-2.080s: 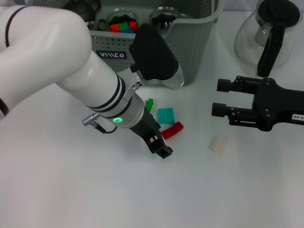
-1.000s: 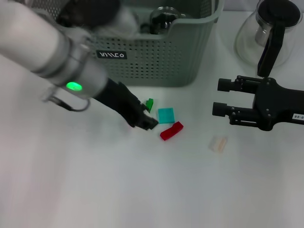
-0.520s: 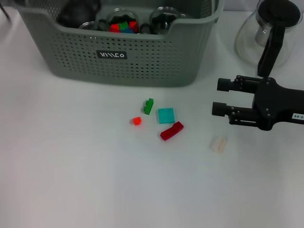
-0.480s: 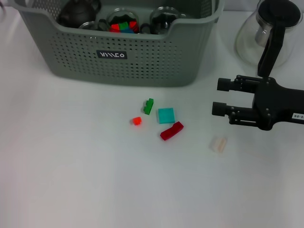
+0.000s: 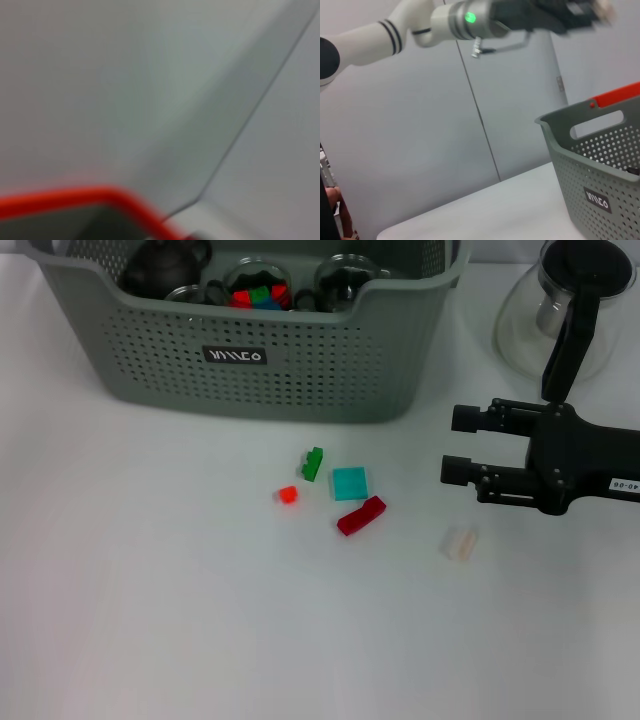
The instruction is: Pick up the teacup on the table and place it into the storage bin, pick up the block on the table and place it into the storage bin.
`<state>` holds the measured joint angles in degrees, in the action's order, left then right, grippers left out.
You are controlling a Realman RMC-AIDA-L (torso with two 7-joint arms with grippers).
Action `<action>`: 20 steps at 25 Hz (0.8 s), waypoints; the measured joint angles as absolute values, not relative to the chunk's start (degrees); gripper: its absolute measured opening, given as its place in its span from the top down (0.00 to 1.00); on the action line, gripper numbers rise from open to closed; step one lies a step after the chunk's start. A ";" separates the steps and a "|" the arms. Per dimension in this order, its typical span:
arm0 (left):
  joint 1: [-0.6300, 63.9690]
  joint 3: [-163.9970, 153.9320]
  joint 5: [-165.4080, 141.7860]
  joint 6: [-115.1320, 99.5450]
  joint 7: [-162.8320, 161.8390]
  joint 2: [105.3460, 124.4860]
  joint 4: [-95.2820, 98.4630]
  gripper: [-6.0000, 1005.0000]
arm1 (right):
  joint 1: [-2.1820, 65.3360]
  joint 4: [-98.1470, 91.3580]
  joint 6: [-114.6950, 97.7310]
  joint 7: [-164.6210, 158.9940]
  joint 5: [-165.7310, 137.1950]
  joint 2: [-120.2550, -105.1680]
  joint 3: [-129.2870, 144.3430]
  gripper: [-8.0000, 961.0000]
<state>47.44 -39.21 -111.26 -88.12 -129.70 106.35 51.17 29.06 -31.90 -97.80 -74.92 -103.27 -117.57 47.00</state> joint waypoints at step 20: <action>54.17 -52.47 -152.06 -64.79 -140.42 116.51 53.72 0.47 | 29.32 -31.90 -98.04 -74.96 -103.26 -117.78 47.17 0.23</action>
